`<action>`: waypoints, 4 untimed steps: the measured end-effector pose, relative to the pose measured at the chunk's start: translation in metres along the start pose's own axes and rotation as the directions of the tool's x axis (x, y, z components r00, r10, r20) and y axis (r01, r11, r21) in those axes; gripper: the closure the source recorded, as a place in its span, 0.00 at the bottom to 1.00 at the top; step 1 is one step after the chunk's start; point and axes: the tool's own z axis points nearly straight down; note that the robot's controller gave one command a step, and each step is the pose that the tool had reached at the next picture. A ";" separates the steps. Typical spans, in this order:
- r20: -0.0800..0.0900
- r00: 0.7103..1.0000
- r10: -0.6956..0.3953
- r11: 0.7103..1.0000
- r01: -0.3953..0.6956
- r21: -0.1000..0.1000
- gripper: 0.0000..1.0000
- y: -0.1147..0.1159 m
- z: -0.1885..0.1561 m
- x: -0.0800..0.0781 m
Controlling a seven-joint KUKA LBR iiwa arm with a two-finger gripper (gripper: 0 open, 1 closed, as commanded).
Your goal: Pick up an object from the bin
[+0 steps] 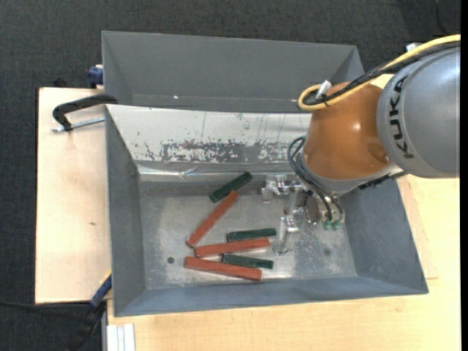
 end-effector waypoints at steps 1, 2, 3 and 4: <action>-0.002 1.000 -0.010 1.000 0.010 0.000 0.00 0.002 0.015 0.002; -0.006 1.000 0.008 1.000 -0.008 -0.001 0.00 -0.014 0.054 0.018; -0.005 0.970 0.242 0.970 -0.242 0.002 1.00 -0.003 0.073 0.021; -0.005 0.970 0.243 0.970 -0.243 0.002 1.00 -0.003 0.073 0.021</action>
Offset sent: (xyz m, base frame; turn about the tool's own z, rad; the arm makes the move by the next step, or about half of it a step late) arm -0.0210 -0.0193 -0.0594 0.0116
